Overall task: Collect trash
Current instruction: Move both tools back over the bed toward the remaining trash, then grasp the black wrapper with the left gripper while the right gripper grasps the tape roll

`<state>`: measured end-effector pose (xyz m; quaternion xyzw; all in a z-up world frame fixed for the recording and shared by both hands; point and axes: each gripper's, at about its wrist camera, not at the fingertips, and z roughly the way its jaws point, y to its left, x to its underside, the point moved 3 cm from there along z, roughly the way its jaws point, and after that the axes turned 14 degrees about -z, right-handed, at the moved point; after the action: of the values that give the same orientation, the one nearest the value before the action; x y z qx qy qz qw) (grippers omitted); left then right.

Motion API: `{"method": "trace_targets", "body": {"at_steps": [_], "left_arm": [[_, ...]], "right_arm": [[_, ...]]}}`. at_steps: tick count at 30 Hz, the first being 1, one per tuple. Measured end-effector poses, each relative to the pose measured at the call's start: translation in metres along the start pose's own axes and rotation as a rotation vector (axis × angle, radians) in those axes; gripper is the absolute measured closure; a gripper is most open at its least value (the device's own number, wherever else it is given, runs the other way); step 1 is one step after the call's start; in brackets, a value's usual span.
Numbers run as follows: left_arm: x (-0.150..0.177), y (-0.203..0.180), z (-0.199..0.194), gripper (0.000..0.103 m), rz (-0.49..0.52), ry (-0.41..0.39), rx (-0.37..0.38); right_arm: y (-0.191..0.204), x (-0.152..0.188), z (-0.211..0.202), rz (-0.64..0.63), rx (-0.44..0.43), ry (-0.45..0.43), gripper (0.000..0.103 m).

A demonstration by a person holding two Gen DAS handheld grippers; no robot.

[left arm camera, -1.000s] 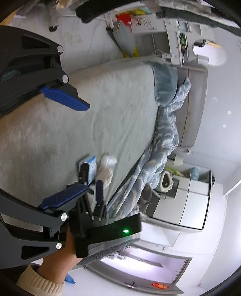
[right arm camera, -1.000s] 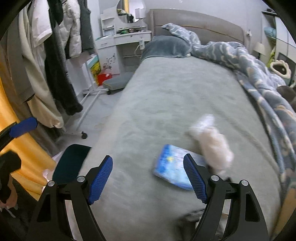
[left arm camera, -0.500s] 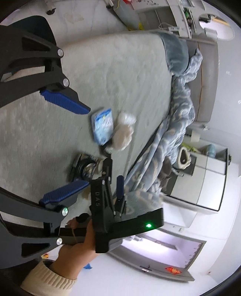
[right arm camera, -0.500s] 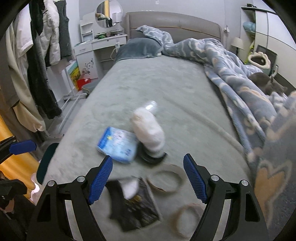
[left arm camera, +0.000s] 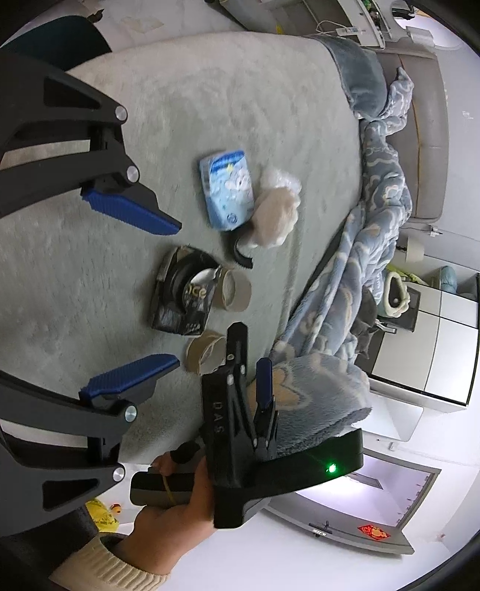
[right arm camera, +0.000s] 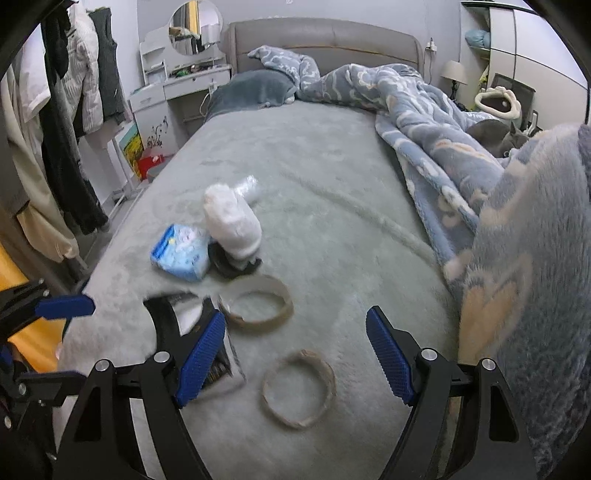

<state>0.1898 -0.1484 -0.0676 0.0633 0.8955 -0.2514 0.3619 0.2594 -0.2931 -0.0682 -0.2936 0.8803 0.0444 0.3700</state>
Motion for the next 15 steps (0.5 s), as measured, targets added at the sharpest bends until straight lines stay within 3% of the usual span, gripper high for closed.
{"method": "trace_targets", "body": {"at_steps": [15], "left_arm": [[-0.003,0.001,0.037,0.034,-0.121,0.028,-0.067]], "right_arm": [[0.007,0.038,0.012,-0.099,-0.039,0.083,0.023]]}}
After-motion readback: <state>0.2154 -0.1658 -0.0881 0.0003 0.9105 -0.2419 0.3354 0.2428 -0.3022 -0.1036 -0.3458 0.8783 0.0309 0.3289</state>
